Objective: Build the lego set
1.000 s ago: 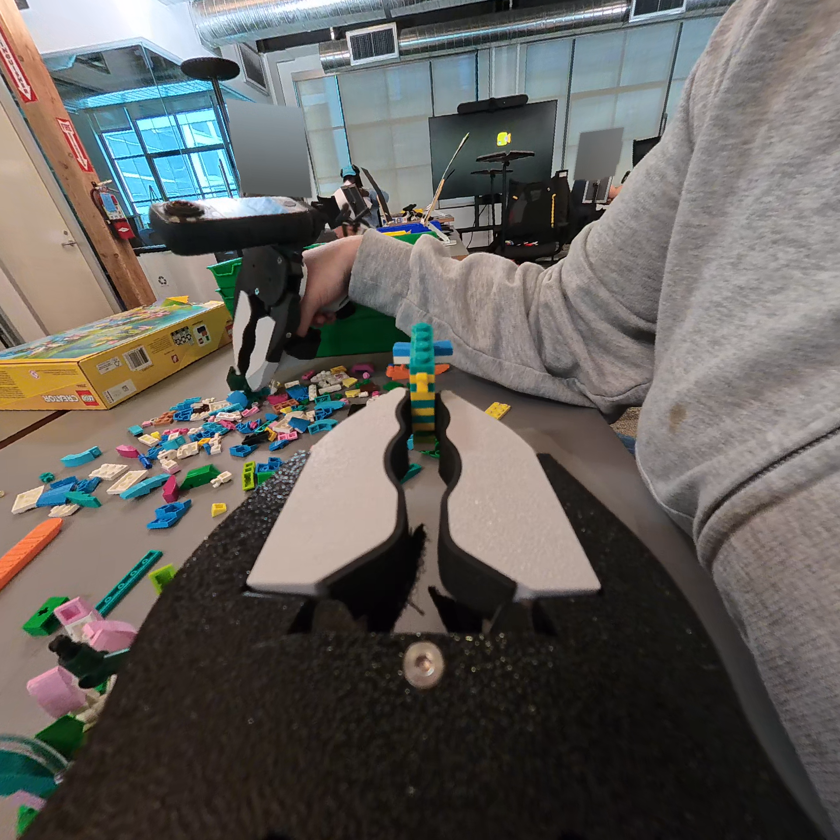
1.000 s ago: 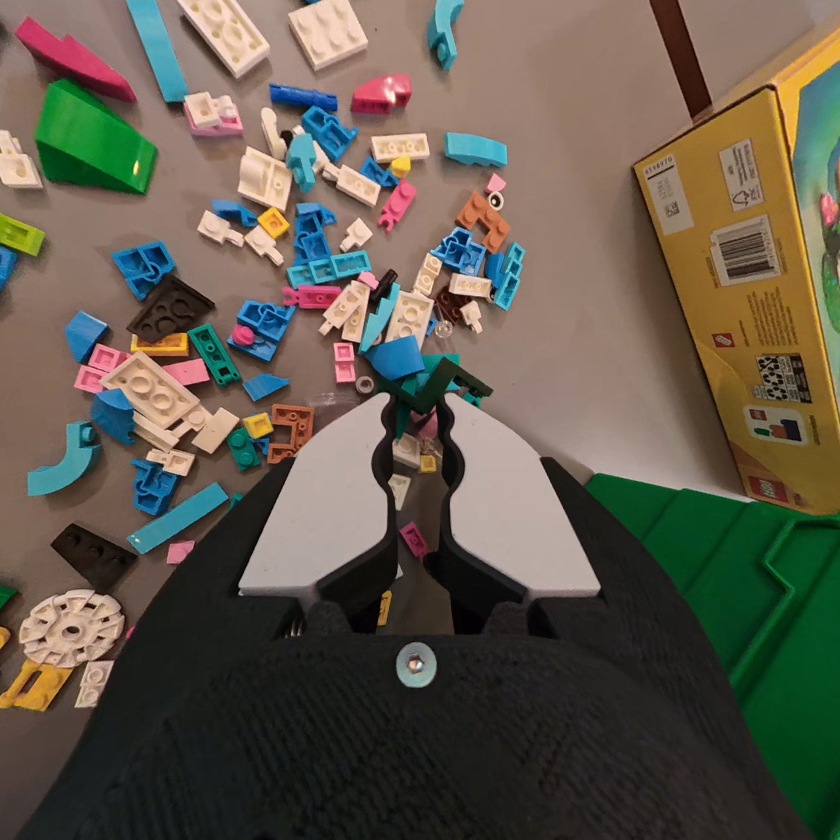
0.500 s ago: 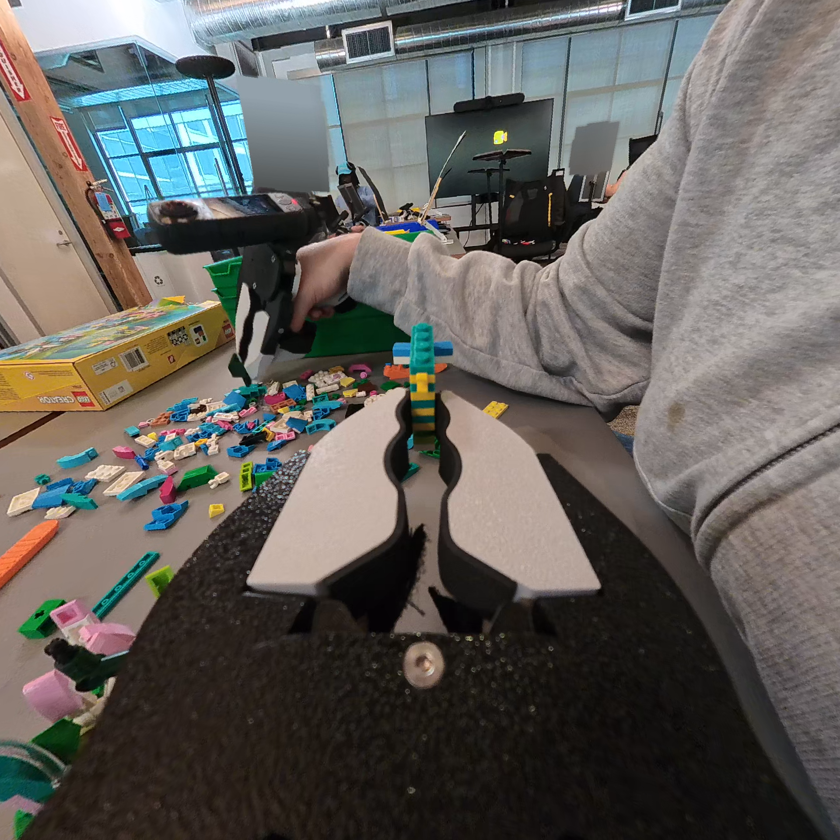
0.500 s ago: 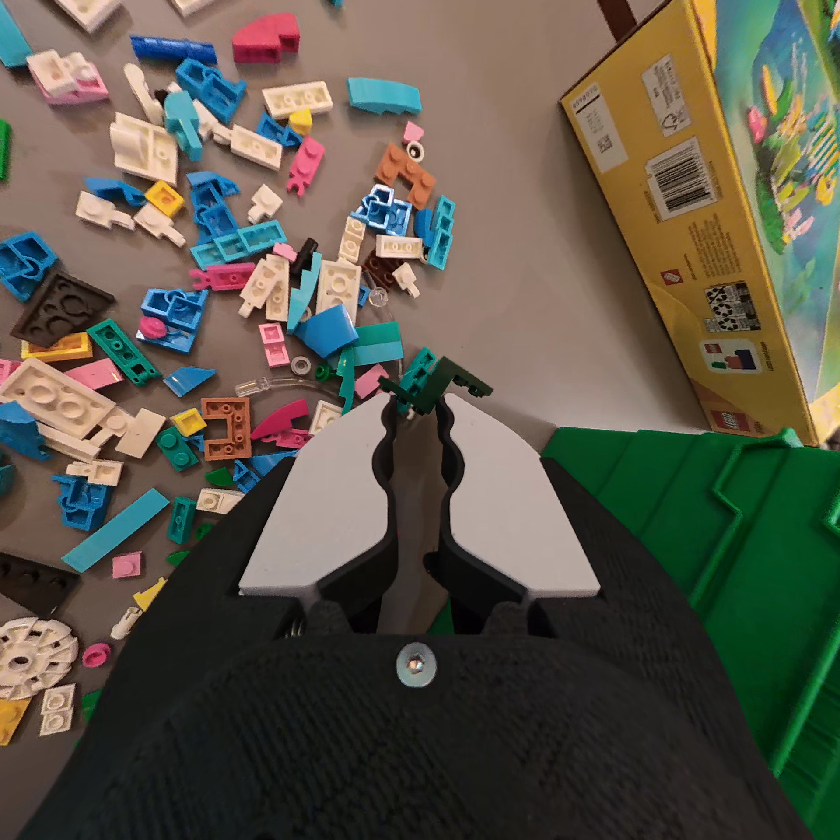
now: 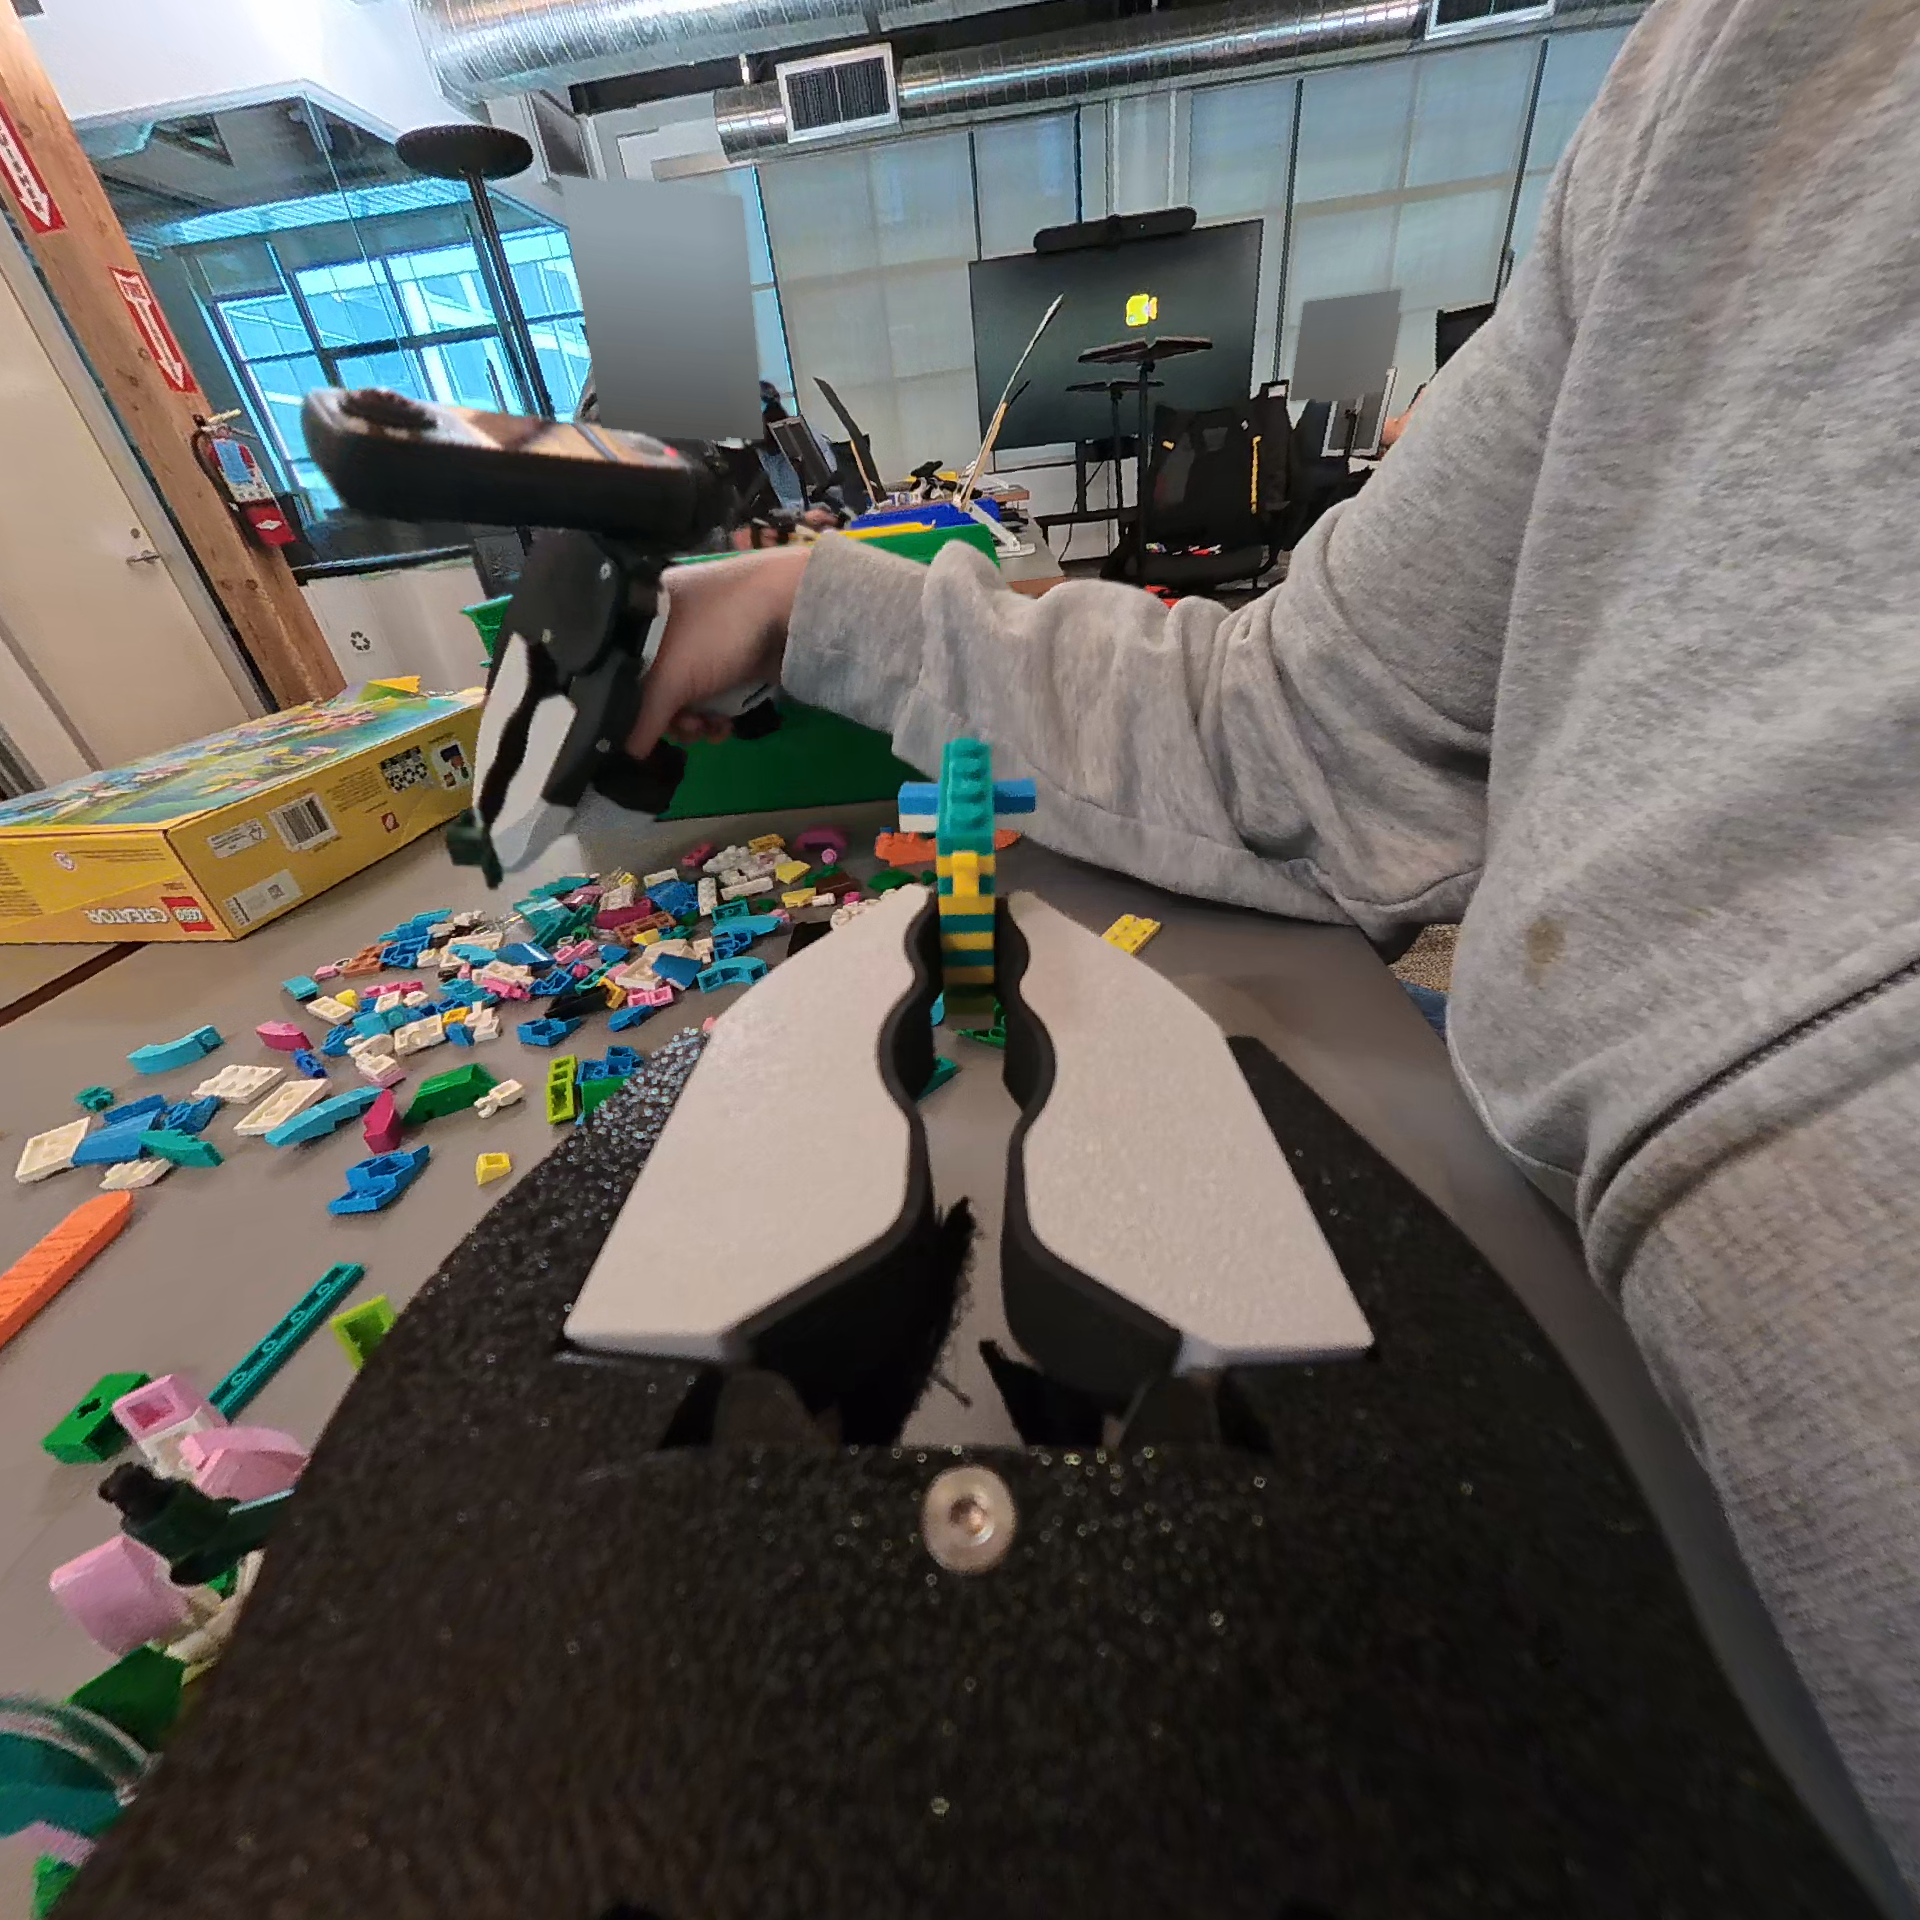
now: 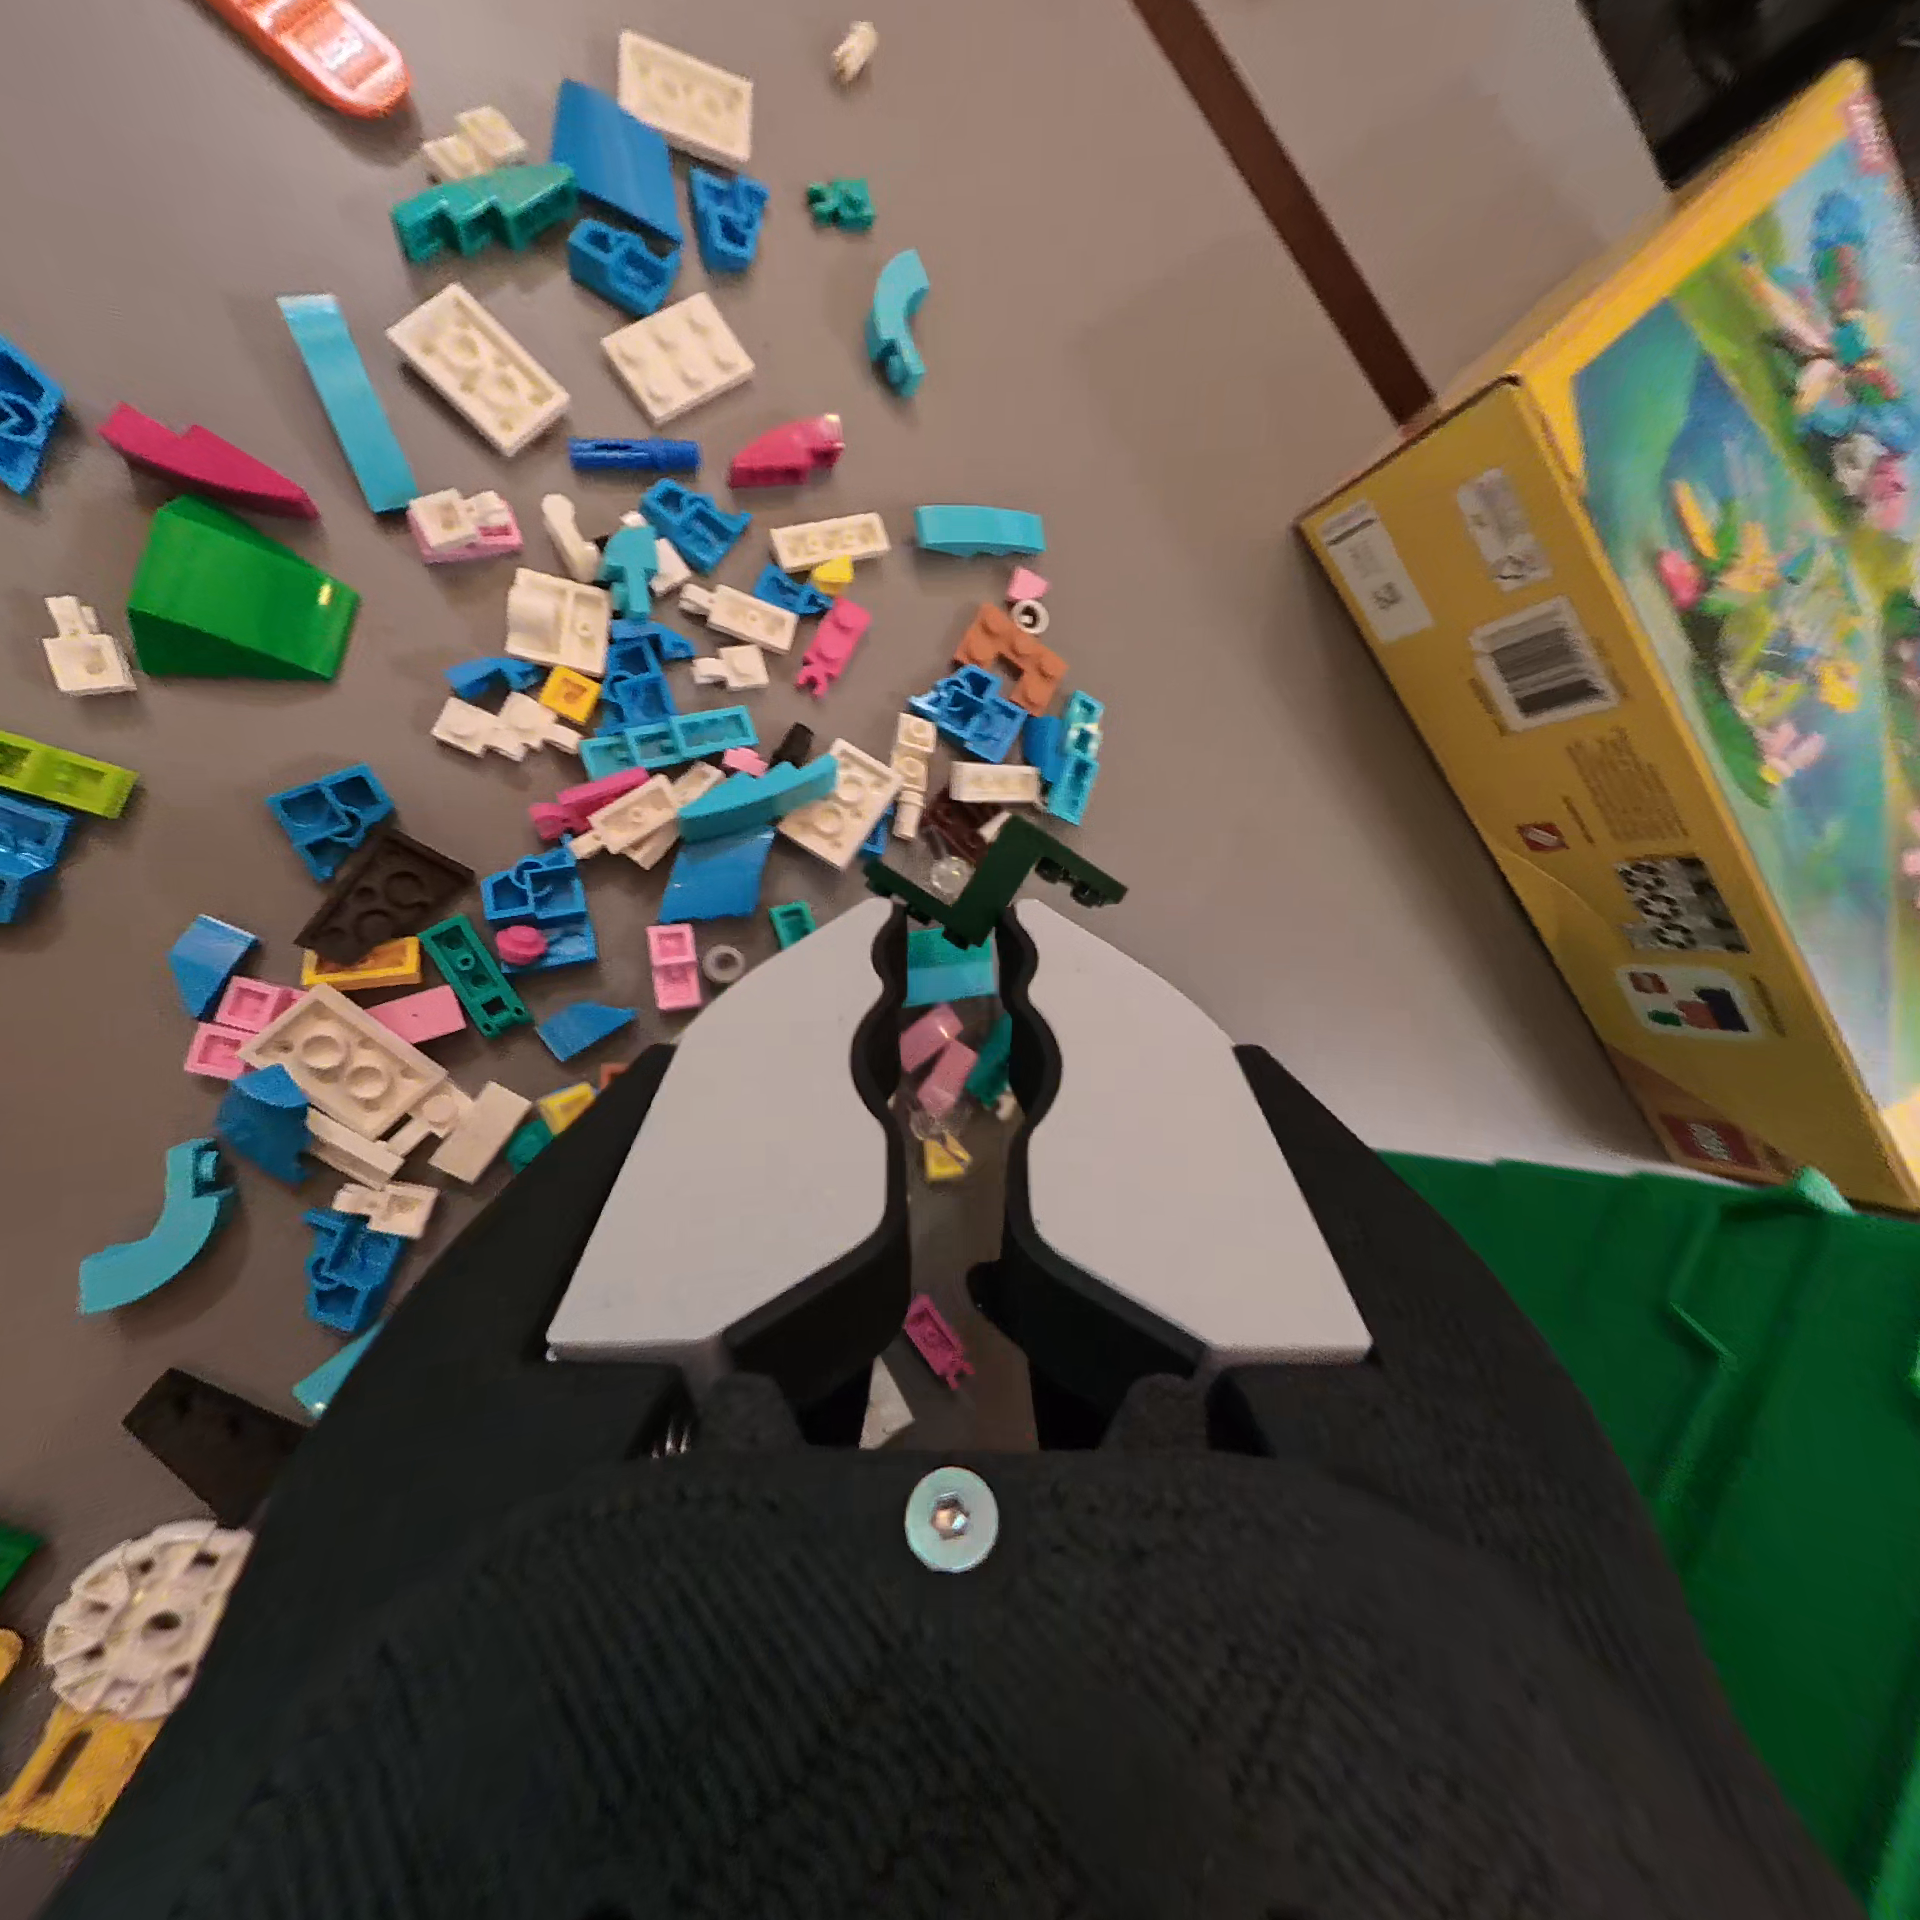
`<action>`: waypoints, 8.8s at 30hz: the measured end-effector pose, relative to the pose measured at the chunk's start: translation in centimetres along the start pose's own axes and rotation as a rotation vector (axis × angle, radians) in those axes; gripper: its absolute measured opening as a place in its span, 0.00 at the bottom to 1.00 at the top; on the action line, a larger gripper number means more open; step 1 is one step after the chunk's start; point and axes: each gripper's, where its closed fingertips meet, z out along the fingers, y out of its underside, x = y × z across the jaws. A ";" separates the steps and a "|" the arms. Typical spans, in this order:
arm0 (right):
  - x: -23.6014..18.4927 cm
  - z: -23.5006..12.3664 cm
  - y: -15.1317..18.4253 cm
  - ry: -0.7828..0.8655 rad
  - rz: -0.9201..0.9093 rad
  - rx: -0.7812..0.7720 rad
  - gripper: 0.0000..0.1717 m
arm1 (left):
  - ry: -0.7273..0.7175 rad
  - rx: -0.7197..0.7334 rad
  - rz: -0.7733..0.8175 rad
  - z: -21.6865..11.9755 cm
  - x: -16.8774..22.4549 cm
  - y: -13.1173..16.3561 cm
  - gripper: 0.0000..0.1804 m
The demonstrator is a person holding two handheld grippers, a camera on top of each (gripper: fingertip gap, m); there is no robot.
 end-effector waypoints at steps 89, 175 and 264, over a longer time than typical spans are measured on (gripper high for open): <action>0.5 -3.4 0.1 0.027 -0.058 0.002 0.09 | 0.022 -0.004 0.004 0.1 0.1 0.1 0.05; -11.5 -15.2 7.9 0.051 0.053 0.172 0.13 | -0.039 0.049 0.041 -0.3 -0.4 -0.6 0.05; -11.6 -12.2 12.5 -0.178 0.317 0.074 0.14 | -0.008 0.091 -0.052 -1.2 -0.8 -1.1 0.05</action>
